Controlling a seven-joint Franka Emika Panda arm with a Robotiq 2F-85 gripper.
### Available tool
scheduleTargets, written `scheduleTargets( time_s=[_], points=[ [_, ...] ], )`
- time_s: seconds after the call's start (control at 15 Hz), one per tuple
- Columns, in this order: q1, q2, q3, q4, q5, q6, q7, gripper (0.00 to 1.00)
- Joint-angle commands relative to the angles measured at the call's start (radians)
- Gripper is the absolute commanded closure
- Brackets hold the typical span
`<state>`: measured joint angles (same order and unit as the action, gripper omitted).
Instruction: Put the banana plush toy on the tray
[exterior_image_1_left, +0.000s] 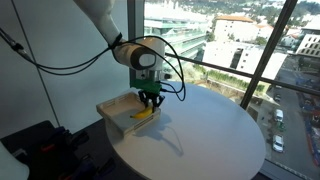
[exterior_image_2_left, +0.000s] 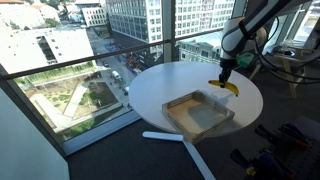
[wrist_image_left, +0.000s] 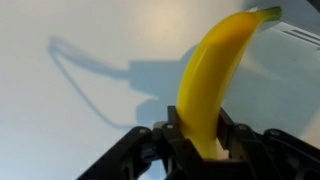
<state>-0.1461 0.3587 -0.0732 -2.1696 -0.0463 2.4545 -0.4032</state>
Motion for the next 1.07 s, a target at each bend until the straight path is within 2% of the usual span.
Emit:
scheduleTargets(
  time_s=[0.0,0.8,0.87,1.0],
  points=[
    [0.01,-0.007,0.008,0.008,-0.033,-0.009,0.029,0.85],
    [0.054,-0.011,0.04,0.012,-0.029,-0.023,0.04,0.85],
    [0.041,0.0,0.047,0.004,-0.011,-0.003,0.017,0.6],
    [0.042,0.0,0.05,0.004,-0.011,-0.003,0.017,0.6]
  ],
)
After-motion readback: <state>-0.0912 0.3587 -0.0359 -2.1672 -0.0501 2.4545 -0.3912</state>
